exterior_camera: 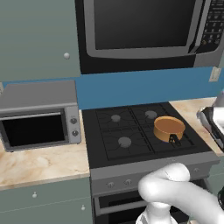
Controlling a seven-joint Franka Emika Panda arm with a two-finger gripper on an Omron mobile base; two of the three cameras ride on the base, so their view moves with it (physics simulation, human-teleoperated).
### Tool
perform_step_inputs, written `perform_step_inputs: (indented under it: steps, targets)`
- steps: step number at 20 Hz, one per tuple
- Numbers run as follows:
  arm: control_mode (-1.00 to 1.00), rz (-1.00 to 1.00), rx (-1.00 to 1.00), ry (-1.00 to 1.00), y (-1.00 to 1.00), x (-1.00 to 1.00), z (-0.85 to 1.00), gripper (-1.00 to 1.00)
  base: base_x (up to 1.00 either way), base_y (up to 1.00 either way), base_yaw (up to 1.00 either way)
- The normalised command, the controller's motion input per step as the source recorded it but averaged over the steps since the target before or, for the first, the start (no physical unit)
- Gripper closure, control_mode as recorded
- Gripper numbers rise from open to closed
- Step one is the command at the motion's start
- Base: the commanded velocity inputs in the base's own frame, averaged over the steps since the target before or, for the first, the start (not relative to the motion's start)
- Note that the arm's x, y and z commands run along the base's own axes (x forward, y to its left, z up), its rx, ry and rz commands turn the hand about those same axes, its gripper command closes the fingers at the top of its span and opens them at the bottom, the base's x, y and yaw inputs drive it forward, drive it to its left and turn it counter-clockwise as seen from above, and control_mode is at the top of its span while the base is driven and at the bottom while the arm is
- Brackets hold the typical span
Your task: Pick up the sugar cube(s) and place them in the saucepan with hot chocolate.
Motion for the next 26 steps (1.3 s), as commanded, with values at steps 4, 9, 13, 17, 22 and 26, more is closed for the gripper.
perform_step_inputs:
  steps: [4, 9, 13, 17, 22, 26]
  targets:
    - [-1.0, 0.08, -0.06, -0.04, 0.85, -0.04, 0.51, 1.0, 0.0, 0.0, 0.0]
    - [-1.0, 0.16, 0.0, 0.0, 0.56, -0.01, 0.01, 1.0, 0.0, 0.0, 0.0]
    - [-1.0, 0.17, 0.0, 0.05, 0.51, 0.05, -0.02, 1.0, 0.0, 0.0, 0.0]
    - [-1.0, 0.15, 0.03, 0.17, 0.23, 0.26, -0.03, 1.0, 0.0, 0.0, 0.0]
    - [-1.0, 0.12, 0.06, 0.24, 0.21, 0.24, -0.01, 1.0, 0.0, 0.0, 0.0]
    - [-1.0, 0.04, 0.02, 0.24, 0.33, 0.26, -0.05, 1.0, 0.0, 0.0, 0.0]
